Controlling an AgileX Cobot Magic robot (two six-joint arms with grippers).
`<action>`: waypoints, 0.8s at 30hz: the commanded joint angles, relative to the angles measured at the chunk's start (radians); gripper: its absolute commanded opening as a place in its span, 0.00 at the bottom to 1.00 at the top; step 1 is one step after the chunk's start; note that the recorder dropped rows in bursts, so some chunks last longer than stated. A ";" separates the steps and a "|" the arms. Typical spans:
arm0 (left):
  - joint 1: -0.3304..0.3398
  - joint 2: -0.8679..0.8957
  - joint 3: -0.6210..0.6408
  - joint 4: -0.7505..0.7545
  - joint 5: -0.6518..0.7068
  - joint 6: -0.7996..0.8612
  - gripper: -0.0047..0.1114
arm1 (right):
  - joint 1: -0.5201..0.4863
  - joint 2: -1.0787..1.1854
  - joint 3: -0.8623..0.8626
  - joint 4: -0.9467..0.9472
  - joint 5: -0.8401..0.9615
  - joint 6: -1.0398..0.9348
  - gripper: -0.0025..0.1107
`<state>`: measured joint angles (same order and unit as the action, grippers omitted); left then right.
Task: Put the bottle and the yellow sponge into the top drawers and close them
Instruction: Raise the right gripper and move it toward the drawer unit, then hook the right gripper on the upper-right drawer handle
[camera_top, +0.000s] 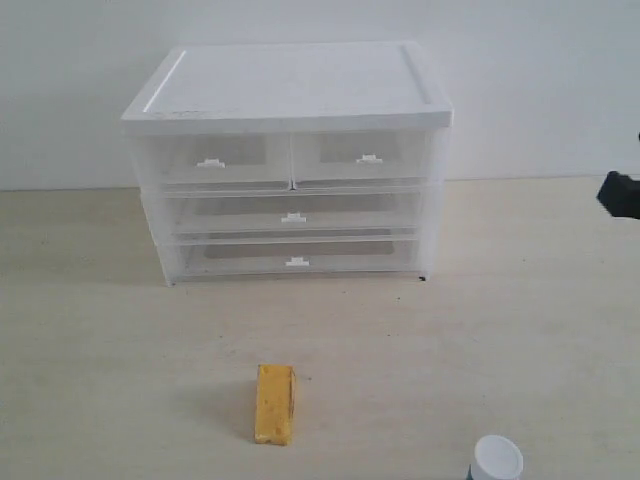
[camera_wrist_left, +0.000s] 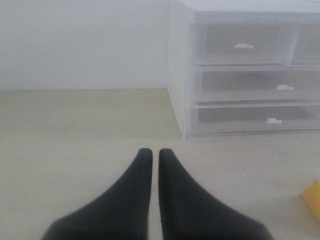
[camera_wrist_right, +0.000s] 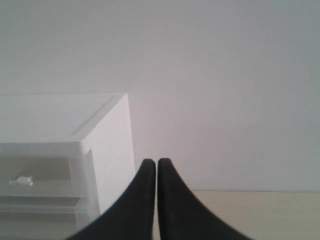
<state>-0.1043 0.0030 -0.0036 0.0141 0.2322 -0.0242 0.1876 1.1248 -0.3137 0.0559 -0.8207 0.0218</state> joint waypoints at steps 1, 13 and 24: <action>0.004 -0.003 0.004 0.004 -0.003 -0.009 0.08 | 0.078 0.106 -0.006 0.084 -0.112 -0.049 0.02; 0.004 -0.003 0.004 0.004 -0.003 -0.009 0.08 | 0.362 0.389 -0.062 0.344 -0.370 -0.199 0.02; 0.004 -0.003 0.004 0.004 -0.003 -0.009 0.08 | 0.528 0.594 -0.242 0.459 -0.398 -0.239 0.02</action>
<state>-0.1043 0.0030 -0.0036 0.0141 0.2322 -0.0242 0.6860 1.6791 -0.5196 0.4700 -1.1897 -0.1869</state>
